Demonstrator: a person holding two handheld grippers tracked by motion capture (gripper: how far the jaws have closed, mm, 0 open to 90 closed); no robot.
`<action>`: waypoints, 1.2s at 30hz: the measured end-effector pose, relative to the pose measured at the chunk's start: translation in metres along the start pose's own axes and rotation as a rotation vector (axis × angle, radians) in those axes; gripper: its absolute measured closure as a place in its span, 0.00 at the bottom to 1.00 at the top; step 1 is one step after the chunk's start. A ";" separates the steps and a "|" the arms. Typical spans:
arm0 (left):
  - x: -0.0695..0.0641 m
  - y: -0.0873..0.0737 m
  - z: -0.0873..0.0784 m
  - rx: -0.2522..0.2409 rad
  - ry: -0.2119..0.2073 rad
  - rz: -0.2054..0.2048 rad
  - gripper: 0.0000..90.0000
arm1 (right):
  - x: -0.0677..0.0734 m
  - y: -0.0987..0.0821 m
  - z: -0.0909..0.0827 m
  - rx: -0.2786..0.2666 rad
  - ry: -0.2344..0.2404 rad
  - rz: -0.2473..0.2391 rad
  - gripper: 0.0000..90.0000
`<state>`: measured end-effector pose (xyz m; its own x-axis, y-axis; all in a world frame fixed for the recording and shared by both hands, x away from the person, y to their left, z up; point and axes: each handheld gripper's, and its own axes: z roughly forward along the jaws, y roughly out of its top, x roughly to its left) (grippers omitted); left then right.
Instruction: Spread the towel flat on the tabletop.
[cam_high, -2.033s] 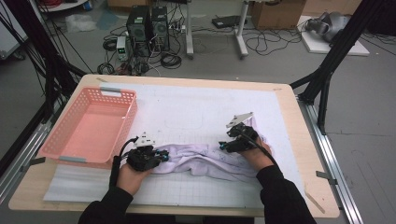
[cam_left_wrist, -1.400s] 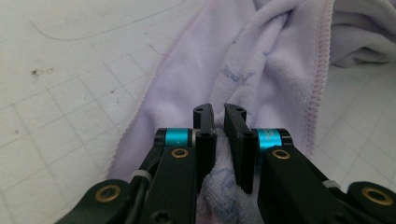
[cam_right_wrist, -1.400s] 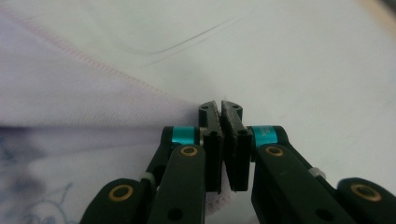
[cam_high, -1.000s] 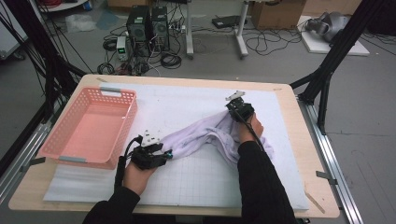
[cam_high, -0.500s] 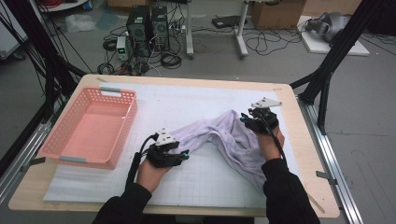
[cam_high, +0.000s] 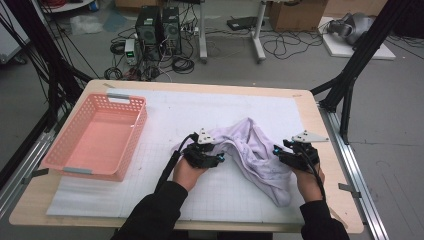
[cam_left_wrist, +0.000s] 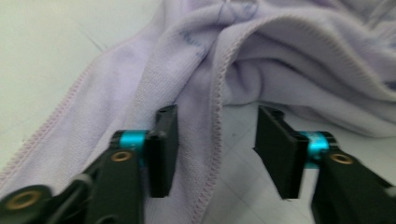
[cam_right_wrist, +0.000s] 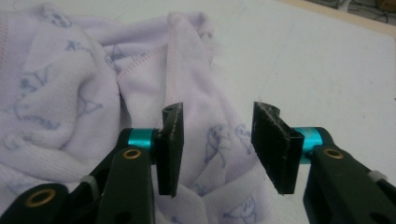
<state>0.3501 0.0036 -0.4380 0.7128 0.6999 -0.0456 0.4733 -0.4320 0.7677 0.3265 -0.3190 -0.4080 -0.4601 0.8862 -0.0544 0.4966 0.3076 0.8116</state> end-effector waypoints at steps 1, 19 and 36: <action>0.000 0.000 0.002 0.023 0.019 0.019 0.77 | -0.001 0.000 0.000 -0.003 0.000 0.003 0.58; 0.024 -0.033 -0.069 0.102 0.121 0.093 0.97 | 0.014 0.008 -0.001 -0.019 0.065 -0.011 0.57; 0.053 -0.075 -0.099 0.088 0.156 -0.002 0.97 | 0.042 0.021 0.048 0.215 0.002 -0.147 0.91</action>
<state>0.3007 0.1293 -0.4342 0.6261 0.7776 0.0583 0.5228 -0.4740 0.7085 0.3534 -0.2584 -0.4213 -0.5401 0.8261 -0.1609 0.5692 0.4994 0.6532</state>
